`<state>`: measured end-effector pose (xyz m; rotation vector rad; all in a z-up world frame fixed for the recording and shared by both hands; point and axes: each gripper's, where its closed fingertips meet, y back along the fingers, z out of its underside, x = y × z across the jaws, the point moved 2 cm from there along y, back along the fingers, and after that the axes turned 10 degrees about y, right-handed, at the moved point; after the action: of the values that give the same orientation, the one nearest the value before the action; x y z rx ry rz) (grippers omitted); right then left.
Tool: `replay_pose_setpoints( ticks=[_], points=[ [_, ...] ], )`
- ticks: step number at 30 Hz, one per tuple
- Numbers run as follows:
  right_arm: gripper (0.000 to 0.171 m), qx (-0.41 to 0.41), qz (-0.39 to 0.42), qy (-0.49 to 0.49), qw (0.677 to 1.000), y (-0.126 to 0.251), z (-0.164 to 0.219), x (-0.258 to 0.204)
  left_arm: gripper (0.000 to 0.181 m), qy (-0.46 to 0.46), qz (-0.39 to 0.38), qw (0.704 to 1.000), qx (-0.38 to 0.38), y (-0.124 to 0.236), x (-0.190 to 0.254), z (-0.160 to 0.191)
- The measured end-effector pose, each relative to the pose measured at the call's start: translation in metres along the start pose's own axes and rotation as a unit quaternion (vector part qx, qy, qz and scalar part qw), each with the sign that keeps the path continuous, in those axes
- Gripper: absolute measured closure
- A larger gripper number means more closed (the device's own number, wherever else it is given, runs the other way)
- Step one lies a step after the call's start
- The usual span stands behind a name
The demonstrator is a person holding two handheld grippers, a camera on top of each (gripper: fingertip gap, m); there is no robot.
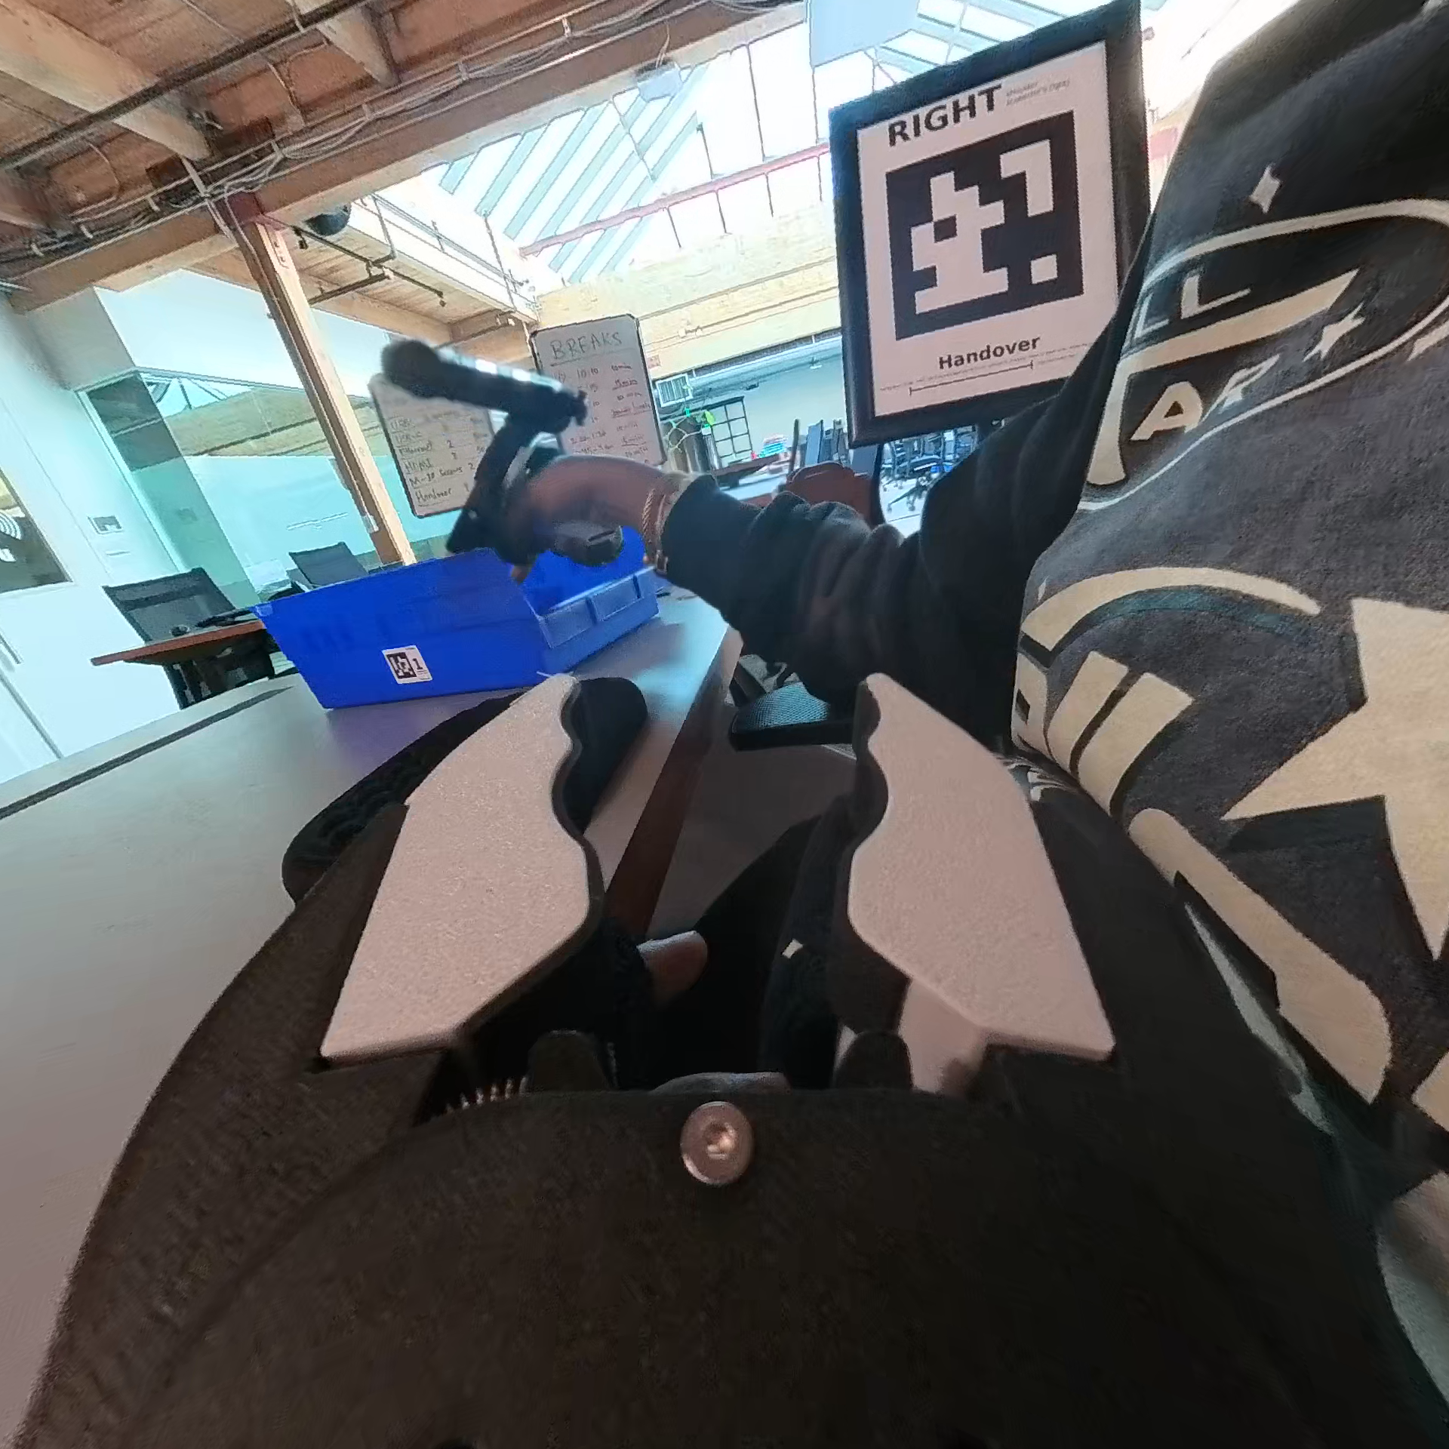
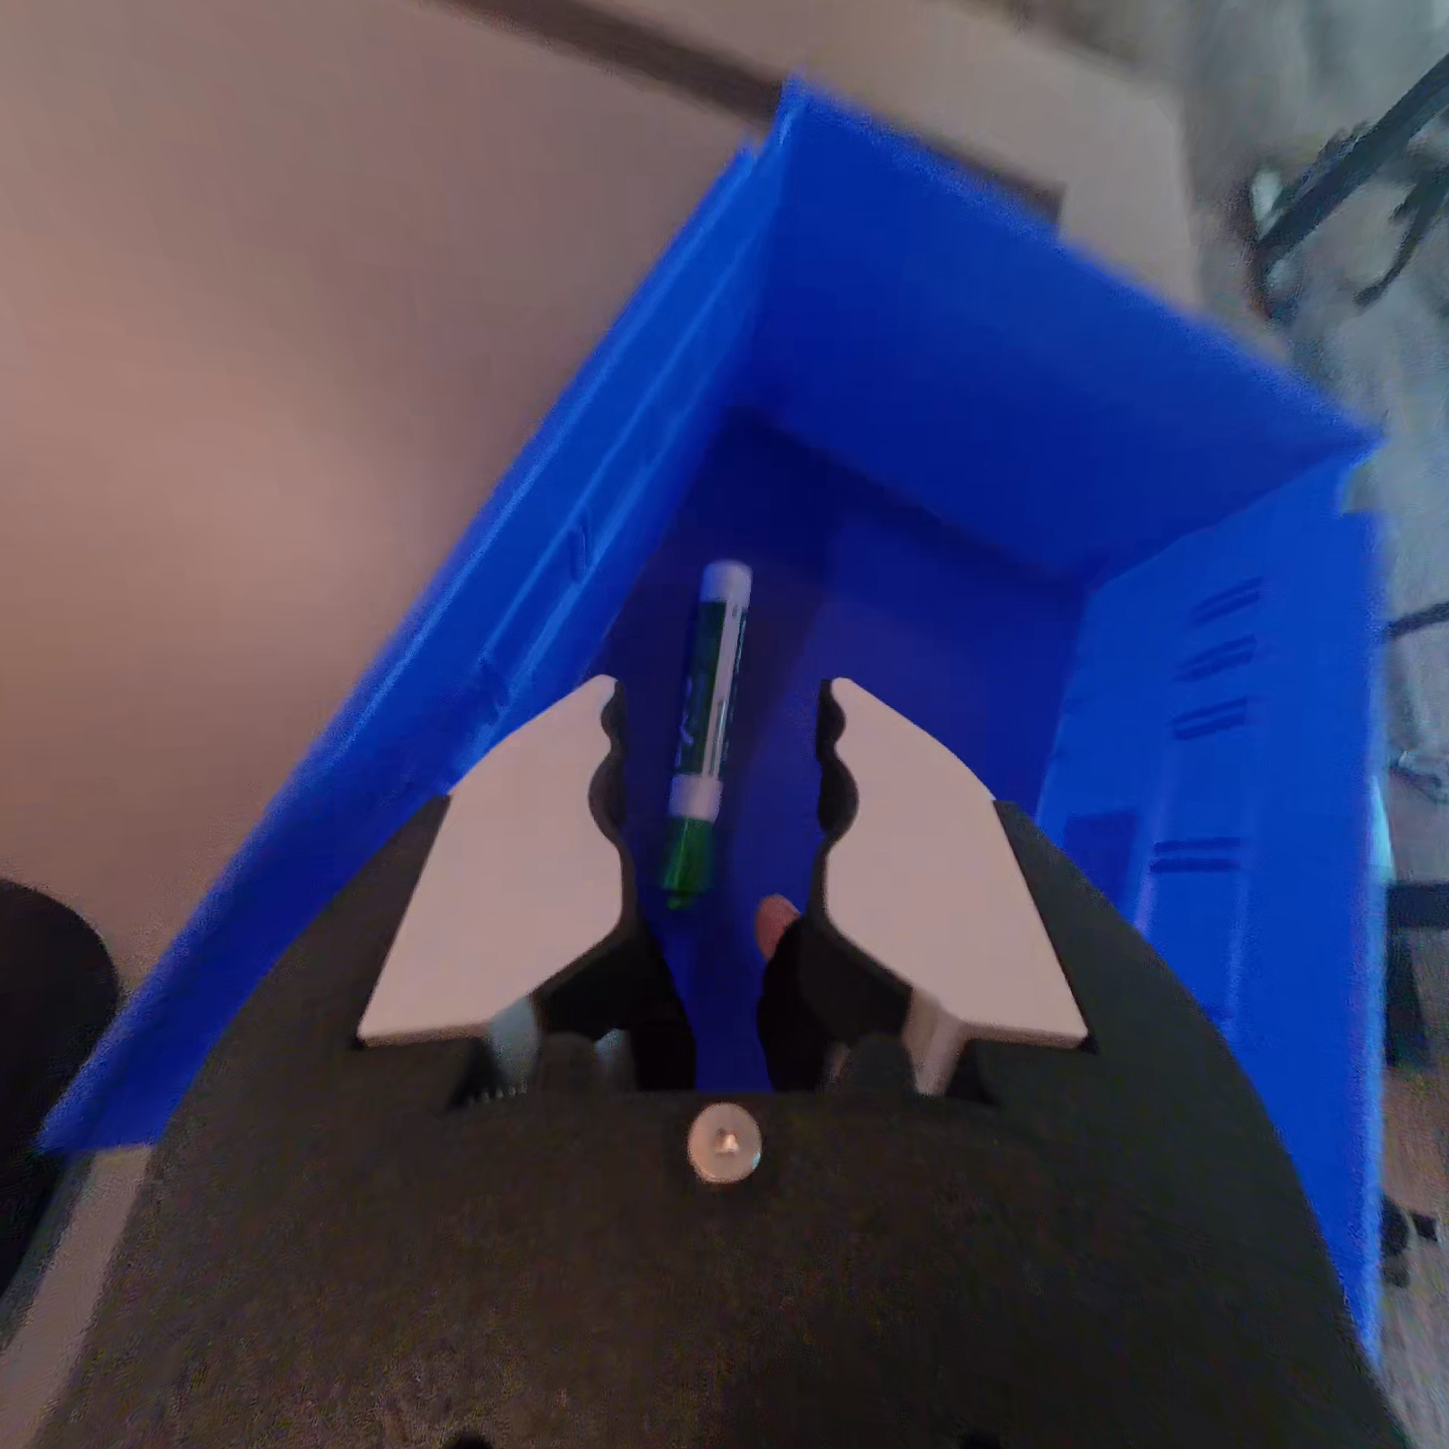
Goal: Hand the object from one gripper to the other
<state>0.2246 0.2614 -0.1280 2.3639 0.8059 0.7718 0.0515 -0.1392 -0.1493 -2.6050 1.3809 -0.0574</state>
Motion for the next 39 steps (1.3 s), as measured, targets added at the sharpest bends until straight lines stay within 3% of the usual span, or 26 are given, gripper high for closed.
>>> replay_pose_setpoints(
  ticks=[4, 9, 13, 15, 20, 24, 27, 30, 35, 39],
  points=[
    [0.116, 0.149, 0.028, 0.027, 0.988, 0.037, -0.028, 0.012, 0.117, 0.010, -0.004, 1.000, 0.006, 0.001, -0.001, -0.004],
    [0.091, 0.325, 0.086, 0.002, 0.942, 0.094, -0.054, 0.035, 0.119, 0.034, -0.023, 0.999, 0.022, 0.005, -0.009, -0.017],
    [0.063, 0.451, 0.050, -0.056, 0.889, 0.143, -0.071, 0.036, 0.119, 0.037, -0.077, 0.996, 0.020, 0.022, -0.029, -0.041],
    [0.064, 0.480, 0.045, -0.070, 0.873, 0.161, -0.074, 0.036, 0.119, 0.032, -0.122, 0.992, 0.022, 0.041, -0.045, -0.062],
    [0.074, 0.486, 0.054, -0.053, 0.871, 0.177, -0.074, 0.032, 0.122, 0.003, -0.279, 0.957, -0.078, 0.119, -0.107, -0.103],
    [0.077, 0.469, 0.044, -0.031, 0.881, 0.173, -0.075, 0.024, 0.122, -0.012, -0.439, 0.878, -0.188, 0.204, -0.167, -0.126],
    [0.079, 0.458, 0.040, -0.016, 0.888, 0.169, -0.075, 0.018, 0.125, 0.045, -0.495, 0.829, -0.257, 0.247, -0.204, -0.121],
    [0.080, 0.452, 0.042, -0.004, 0.891, 0.167, -0.076, 0.015, 0.140, 0.120, -0.511, 0.801, -0.288, 0.268, -0.238, -0.110],
    [0.081, 0.443, 0.050, 0.007, 0.895, 0.166, -0.074, 0.015, 0.146, 0.194, -0.537, 0.746, -0.344, 0.290, -0.277, -0.093],
    [0.083, 0.451, 0.050, -0.003, 0.891, 0.168, -0.074, 0.018, 0.149, 0.221, -0.535, 0.721, -0.381, 0.292, -0.288, -0.079]
  ],
)
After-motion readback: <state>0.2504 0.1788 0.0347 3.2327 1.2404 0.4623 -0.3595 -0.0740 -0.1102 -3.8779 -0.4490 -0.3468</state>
